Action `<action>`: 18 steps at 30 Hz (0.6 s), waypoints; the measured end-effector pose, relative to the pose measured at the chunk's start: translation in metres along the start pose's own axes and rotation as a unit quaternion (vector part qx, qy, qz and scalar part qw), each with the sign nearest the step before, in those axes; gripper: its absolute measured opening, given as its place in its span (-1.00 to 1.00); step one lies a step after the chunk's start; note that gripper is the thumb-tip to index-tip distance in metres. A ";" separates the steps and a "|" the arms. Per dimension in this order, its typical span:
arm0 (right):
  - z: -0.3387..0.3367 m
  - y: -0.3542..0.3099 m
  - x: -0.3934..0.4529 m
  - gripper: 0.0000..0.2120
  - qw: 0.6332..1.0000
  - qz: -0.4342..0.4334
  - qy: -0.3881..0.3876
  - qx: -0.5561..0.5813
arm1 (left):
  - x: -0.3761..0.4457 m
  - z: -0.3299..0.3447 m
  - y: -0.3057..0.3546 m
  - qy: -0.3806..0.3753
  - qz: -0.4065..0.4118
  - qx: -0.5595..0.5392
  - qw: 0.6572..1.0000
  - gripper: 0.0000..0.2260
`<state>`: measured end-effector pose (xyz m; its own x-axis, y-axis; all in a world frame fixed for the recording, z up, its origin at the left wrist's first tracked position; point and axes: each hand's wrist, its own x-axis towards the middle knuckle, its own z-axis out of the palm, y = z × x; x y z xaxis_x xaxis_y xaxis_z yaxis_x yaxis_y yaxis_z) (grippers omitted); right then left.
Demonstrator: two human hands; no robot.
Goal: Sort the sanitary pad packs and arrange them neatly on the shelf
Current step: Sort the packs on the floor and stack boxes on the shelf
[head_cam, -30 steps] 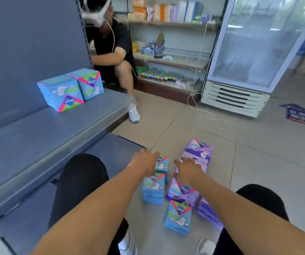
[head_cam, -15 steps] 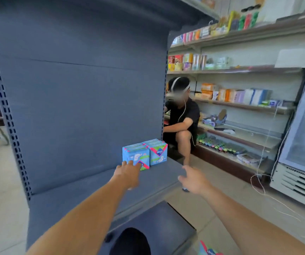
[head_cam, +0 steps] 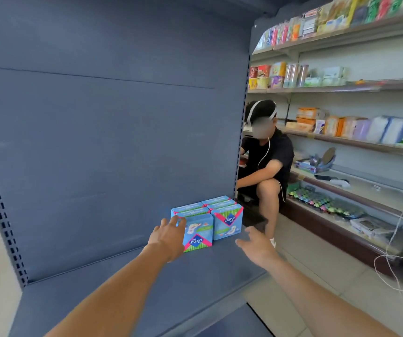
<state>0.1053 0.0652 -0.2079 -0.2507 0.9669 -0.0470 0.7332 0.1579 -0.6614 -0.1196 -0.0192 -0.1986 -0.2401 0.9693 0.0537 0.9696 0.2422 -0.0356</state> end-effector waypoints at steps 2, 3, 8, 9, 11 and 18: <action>-0.001 0.001 0.022 -0.61 1.000 0.002 -0.004 0.014 | 0.012 0.009 -0.001 0.014 0.011 0.005 1.000 -0.38; -0.001 0.002 0.035 -0.55 1.000 0.002 -0.003 0.015 | 0.018 0.013 -0.001 0.022 0.015 0.004 1.000 -0.40; -0.001 0.001 0.087 -0.34 0.999 -0.042 0.011 0.018 | 0.037 0.025 -0.005 0.076 0.022 -0.015 0.997 -0.46; 0.002 0.002 0.094 -0.32 0.998 -0.050 0.007 0.023 | 0.039 0.026 -0.005 0.083 0.025 -0.016 0.996 -0.46; 0.009 0.002 0.106 -0.26 0.997 -0.073 -0.006 0.035 | 0.042 0.024 -0.006 0.091 0.029 -0.010 0.995 -0.50; 0.022 0.003 0.134 -0.11 0.996 -0.074 -0.029 -0.035 | 0.055 0.019 -0.007 0.097 0.025 0.002 0.995 -0.62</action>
<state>0.0602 0.1911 -0.2330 -0.3928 0.9196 0.0026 0.7273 0.3124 -0.6111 -0.1404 0.0333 -0.2140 -0.1782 0.9536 0.2426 0.9797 0.1950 -0.0467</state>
